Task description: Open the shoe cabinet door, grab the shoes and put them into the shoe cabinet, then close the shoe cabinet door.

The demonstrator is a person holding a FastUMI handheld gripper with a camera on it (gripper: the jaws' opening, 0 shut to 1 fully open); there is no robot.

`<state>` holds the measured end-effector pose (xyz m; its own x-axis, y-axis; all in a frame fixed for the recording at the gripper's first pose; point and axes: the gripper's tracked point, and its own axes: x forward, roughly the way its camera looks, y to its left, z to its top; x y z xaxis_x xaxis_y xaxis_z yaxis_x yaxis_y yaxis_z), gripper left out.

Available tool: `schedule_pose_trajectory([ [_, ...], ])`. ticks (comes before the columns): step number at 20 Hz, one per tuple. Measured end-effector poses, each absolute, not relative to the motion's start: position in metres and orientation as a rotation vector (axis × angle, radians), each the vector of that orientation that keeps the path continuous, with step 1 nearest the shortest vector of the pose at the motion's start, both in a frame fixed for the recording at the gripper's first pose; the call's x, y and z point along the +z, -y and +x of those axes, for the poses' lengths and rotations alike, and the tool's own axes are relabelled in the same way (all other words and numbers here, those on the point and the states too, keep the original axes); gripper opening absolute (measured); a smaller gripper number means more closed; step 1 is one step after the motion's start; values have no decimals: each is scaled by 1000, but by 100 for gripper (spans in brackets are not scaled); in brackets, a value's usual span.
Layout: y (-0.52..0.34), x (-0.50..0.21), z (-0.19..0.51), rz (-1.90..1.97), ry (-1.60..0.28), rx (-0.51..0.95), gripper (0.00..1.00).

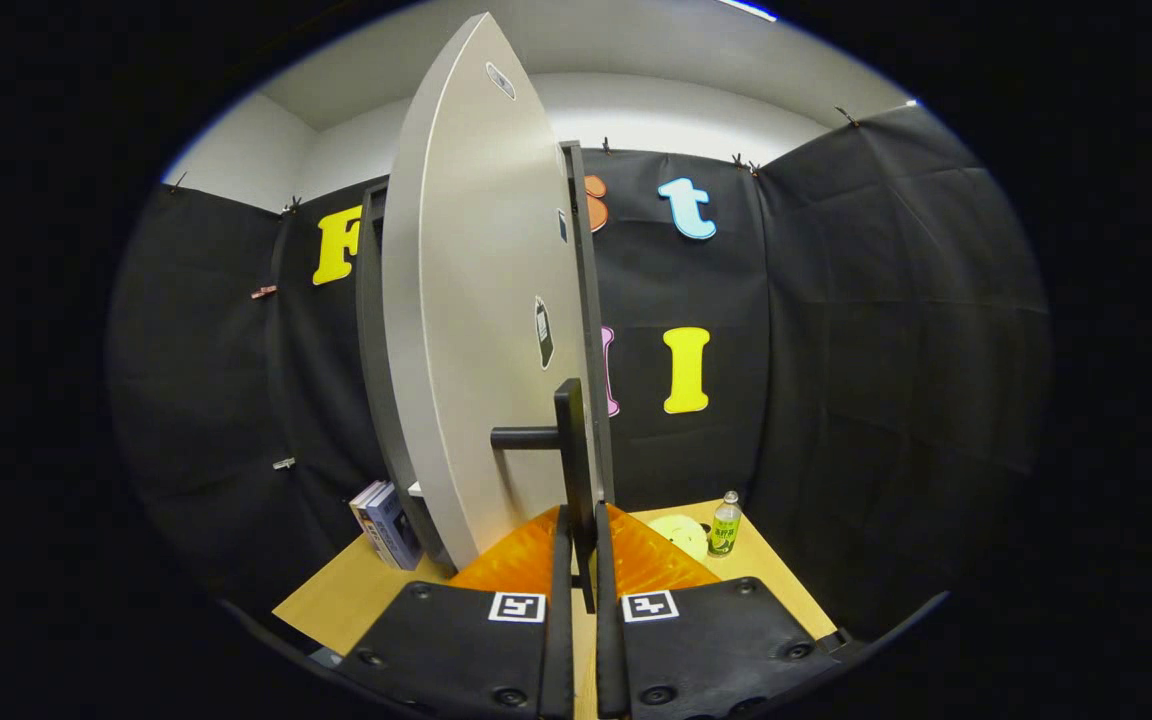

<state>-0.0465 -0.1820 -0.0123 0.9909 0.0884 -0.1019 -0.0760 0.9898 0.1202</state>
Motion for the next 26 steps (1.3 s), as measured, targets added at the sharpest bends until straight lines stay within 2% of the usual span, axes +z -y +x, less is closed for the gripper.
schedule_pose_trajectory([
  [5,207,-10,-46,124,-92,50,11],
  [17,216,-5,-62,154,-71,70,12],
  [22,217,-12,-97,106,-76,17,22],
  [26,180,-43,-124,143,-144,67,47],
])
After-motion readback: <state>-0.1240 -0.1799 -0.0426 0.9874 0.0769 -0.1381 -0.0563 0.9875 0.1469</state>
